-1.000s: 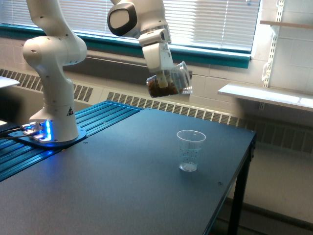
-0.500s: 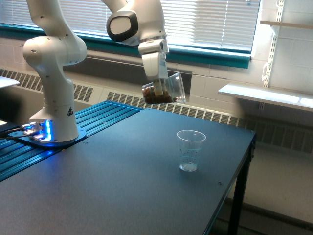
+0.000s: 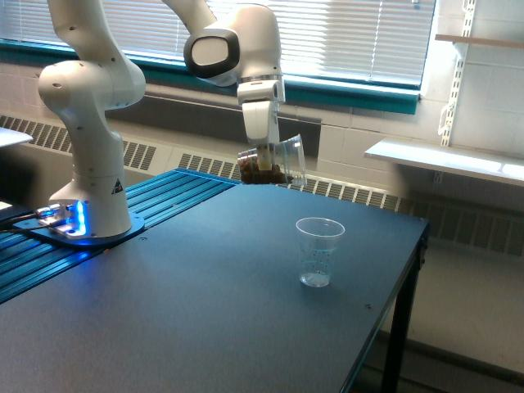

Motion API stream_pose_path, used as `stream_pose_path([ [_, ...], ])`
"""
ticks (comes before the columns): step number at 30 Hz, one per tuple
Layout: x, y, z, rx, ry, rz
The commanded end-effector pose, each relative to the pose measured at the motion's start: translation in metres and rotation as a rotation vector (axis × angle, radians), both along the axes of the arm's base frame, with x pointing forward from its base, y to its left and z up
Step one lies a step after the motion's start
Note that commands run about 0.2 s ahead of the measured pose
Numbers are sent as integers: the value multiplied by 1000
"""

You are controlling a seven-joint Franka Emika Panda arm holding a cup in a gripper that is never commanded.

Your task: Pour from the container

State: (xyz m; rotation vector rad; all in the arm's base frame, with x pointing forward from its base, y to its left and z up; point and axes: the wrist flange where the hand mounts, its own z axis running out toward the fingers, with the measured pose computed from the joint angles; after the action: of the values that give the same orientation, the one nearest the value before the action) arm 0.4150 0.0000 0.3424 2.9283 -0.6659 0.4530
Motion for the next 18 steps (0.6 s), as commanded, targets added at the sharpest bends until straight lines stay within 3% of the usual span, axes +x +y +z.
stream_pose_path([
  [1,5,12,1,-18,1,-33],
  [18,11,21,-7,-87,39,-52],
])
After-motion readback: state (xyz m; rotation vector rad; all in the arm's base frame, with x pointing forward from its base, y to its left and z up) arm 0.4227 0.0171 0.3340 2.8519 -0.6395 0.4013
